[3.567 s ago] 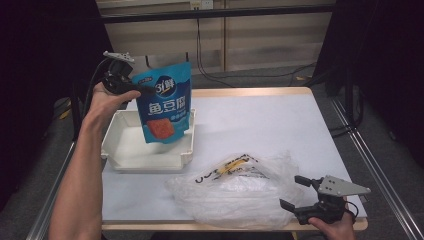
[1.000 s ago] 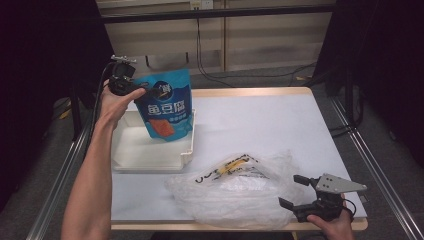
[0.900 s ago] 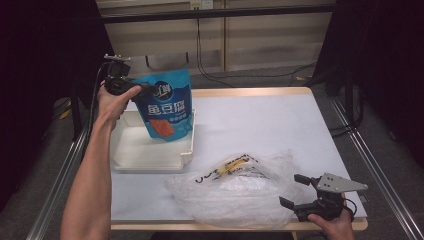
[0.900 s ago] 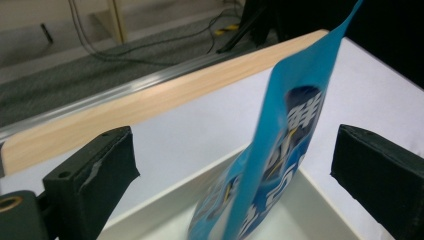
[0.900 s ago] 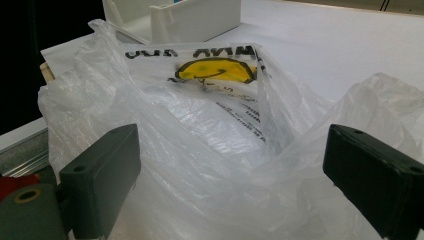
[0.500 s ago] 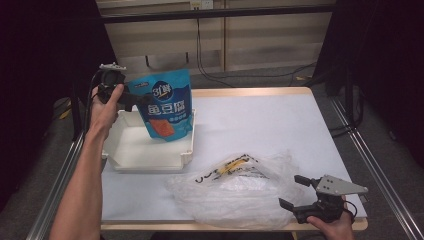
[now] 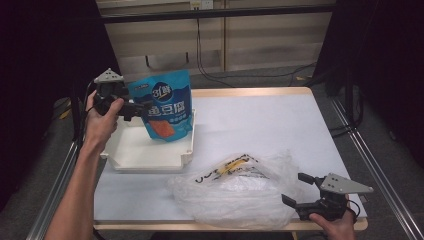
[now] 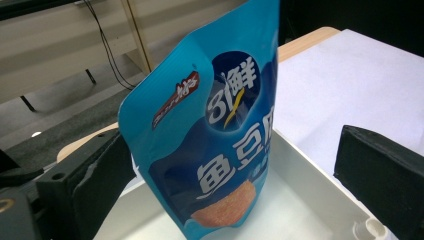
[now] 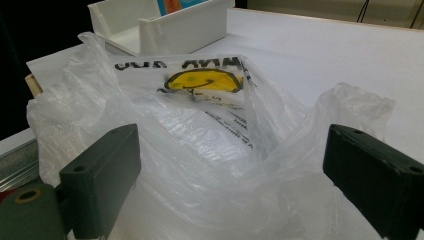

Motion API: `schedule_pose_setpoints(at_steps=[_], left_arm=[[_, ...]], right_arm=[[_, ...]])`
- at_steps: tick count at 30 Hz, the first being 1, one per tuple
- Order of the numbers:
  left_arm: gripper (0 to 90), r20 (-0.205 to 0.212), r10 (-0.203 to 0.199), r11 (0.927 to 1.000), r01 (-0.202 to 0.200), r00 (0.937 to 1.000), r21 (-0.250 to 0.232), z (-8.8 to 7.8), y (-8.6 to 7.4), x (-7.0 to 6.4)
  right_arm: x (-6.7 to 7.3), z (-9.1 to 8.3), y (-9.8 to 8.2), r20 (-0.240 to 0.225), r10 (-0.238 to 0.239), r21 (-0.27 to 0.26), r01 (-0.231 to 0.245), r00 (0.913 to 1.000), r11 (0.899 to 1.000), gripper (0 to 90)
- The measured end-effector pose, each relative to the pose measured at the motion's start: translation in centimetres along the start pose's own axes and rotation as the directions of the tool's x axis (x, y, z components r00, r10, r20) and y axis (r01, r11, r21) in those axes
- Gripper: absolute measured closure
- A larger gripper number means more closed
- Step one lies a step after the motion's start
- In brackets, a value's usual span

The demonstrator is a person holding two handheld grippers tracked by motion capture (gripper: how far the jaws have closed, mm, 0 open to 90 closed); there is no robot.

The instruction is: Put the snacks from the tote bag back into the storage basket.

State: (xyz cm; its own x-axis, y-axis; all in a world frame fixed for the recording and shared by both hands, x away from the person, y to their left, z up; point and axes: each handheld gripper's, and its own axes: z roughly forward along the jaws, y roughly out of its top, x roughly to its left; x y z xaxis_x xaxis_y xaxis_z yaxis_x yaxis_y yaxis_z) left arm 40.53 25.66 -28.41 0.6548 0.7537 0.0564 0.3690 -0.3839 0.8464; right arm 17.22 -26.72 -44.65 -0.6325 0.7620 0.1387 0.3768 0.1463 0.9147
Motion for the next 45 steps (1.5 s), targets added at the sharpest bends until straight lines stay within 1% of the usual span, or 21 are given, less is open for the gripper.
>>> schedule_pose_setpoints(at_steps=[1, 5, 12, 13, 15, 18, 20, 24, 26, 28, 29, 30, 33, 36, 37, 38, 39, 40, 41, 42, 45], left_arm=[[2.3, -0.002, -0.004, 0.9999, 0.004, 1.0, -0.013, -0.2, -0.1, -0.1], [2.4, -0.002, 0.004, 1.0, -0.004, 1.0, -0.002, -0.6, -0.8, -0.1], [3.1, -0.016, -0.027, 0.9996, 0.027, 0.9995, -0.004, -1.1, -2.2, 0.0], [3.4, -0.016, -0.027, 0.9996, 0.027, 0.9995, -0.004, -1.1, -2.2, 0.0], [3.9, -0.027, -0.018, 0.9998, 0.018, 0.9995, 0.005, -1.4, -3.1, -0.2], [4.3, -0.005, -0.019, 0.9997, 0.019, 0.9998, -0.018, -1.9, -3.8, -0.5], [4.1, 0.023, -0.033, 0.9988, 0.034, 0.9992, -0.036, -2.3, -4.3, -0.6], [4.5, 0.025, -0.021, 0.9993, 0.022, 0.9995, -0.03, -2.7, -5.0, -0.9], [4.9, 0.018, -0.008, 0.999, 0.009, 0.9998, -0.043, -3.6, -5.7, -1.5], [5.4, 0.02, -0.012, 0.9978, 0.014, 0.9997, -0.065, -4.0, -6.2, -1.9], [5.3, 0.02, -0.012, 0.9978, 0.014, 0.9997, -0.065, -4.0, -6.2, -1.9], [5.3, 0.022, 0.003, 0.9987, -0.002, 0.9998, -0.052, -4.3, -6.8, -2.2], [5.1, 0.021, 0.006, 0.9981, -0.005, 0.9998, -0.062, -4.9, -7.7, -2.7], [4.6, 0.036, -0.012, 0.9967, 0.015, 0.9993, -0.08, -5.3, -8.5, -3.0], [4.5, 0.017, -0.013, 0.9972, 0.014, 0.9998, -0.073, -5.6, -9.2, -3.3], [3.8, 0.017, -0.037, 0.9962, 0.039, 0.9992, -0.078, -5.7, -9.6, -3.5], [2.5, -0.009, -0.03, 0.9975, 0.029, 0.9995, -0.064, -5.7, -9.9, -3.9], [2.1, -0.031, 0.0, 0.9988, -0.001, 0.9995, -0.049, -5.8, -10.2, -4.3], [2.1, -0.006, -0.003, 0.999, 0.003, 1.0, -0.045, -5.8, -10.5, -4.7], [2.5, -0.006, -0.003, 0.999, 0.003, 1.0, -0.045, -5.8, -10.5, -4.7], [2.4, -0.007, 0.01, 0.9986, -0.01, 0.9999, -0.052, -5.8, -11.9, -6.0]], right_arm=[[0.0, 0.0, 0.0, 0.002, -0.001, -0.002, 0.001, 1.0, 1.0, 8.4], [-0.1, 0.0, 0.1, 0.004, 0.001, -0.005, -0.001, 1.0, 1.0, 8.4], [0.0, 0.1, 0.1, 0.002, -0.001, -0.001, 0.001, 1.0, 1.0, 8.4], [0.0, 0.1, 0.1, 0.005, 0.005, -0.004, -0.005, 1.0, 1.0, 8.4], [0.0, 0.1, 0.1, 0.001, 0.0, -0.003, 0.0, 1.0, 1.0, 8.5], [0.0, 0.0, 0.1, 0.006, 0.003, -0.008, -0.003, 1.0, 1.0, 8.6], [0.0, -0.1, 0.2, 0.009, 0.004, -0.008, -0.004, 1.0, 1.0, 8.6], [0.0, -0.3, 0.2, 0.016, 0.008, -0.018, -0.008, 0.9998, 1.0, 8.6], [0.0, -0.3, 0.3, 0.019, 0.005, -0.021, -0.005, 0.9998, 1.0, 8.6], [0.0, -0.5, 0.3, 0.02, 0.0, -0.023, 0.0, 0.9998, 1.0, 8.6], [0.0, -0.5, 0.3, 0.021, 0.003, -0.023, -0.002, 0.9998, 1.0, 8.6], [0.0, -0.6, 0.3, 0.023, 0.003, -0.023, -0.003, 0.9997, 1.0, 8.6], [0.0, -0.7, 0.3, 0.028, -0.002, -0.024, 0.002, 0.9996, 1.0, 8.7], [0.0, -0.8, 0.2, 0.032, 0.001, -0.024, 0.0, 0.9995, 1.0, 8.8], [0.0, -0.9, 0.2, 0.036, 0.001, -0.024, 0.0, 0.9994, 1.0, 8.9], [0.0, -0.9, 0.2, 0.037, 0.004, -0.026, -0.003, 0.9993, 1.0, 9.0], [0.0, -1.0, 0.3, 0.036, 0.002, -0.025, -0.001, 0.9993, 1.0, 9.2], [0.0, -1.0, 0.3, 0.035, -0.001, -0.028, 0.002, 0.9994, 1.0, 9.3], [0.0, -1.0, 0.3, 0.036, -0.002, -0.03, 0.003, 0.9993, 1.0, 9.3], [0.0, -1.0, 0.3, 0.036, -0.002, -0.03, 0.003, 0.9993, 1.0, 9.3], [-0.2, -0.9, 0.2, 0.039, 0.004, -0.025, -0.003, 0.9992, 1.0, 9.5]])
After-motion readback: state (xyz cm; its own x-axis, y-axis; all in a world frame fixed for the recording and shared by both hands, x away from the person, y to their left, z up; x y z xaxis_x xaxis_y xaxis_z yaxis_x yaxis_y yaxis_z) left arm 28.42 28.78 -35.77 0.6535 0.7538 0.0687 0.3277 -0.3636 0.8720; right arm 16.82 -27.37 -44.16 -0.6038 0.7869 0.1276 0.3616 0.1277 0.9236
